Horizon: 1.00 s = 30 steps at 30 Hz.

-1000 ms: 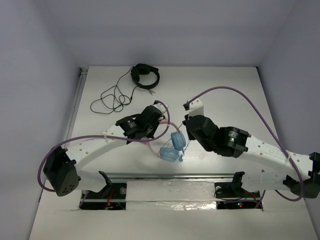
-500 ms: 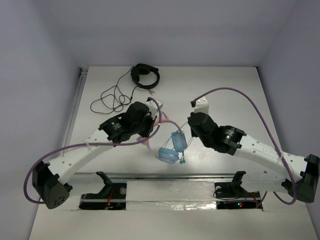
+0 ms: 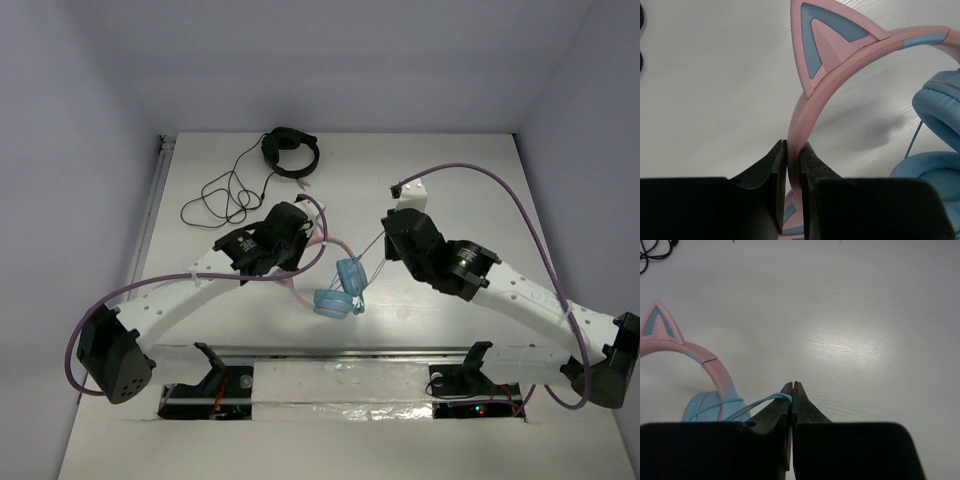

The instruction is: Wrap the headphones

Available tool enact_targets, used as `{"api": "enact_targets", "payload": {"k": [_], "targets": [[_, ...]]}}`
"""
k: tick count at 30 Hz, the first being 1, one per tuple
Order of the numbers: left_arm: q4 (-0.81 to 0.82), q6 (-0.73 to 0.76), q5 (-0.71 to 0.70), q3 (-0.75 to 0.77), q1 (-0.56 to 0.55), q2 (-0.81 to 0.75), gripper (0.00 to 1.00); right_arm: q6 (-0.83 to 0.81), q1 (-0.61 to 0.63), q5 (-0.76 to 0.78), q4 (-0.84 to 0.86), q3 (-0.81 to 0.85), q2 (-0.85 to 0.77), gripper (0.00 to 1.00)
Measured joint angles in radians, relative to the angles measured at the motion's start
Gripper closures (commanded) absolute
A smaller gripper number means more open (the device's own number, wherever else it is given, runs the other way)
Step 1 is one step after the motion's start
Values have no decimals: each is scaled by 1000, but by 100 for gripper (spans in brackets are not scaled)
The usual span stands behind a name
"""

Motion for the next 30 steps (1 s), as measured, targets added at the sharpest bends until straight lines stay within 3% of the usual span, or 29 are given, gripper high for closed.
{"api": "enact_targets", "payload": {"k": [7,15,24,30], "targets": [[-3,-7,-103,2,-19,20,100,-15,-27,-42,-70,47,26,100],[22,-8,-85,8,-85,71,100,-35,-28,-175,-189,206,43,100],[29,14,-51,10,-104,76,100,-53,-29,-524,-246,293,-22,100],[90,-8,-27,22,-109,95,100,0,-30,-802,-116,299,-2,100]]}}
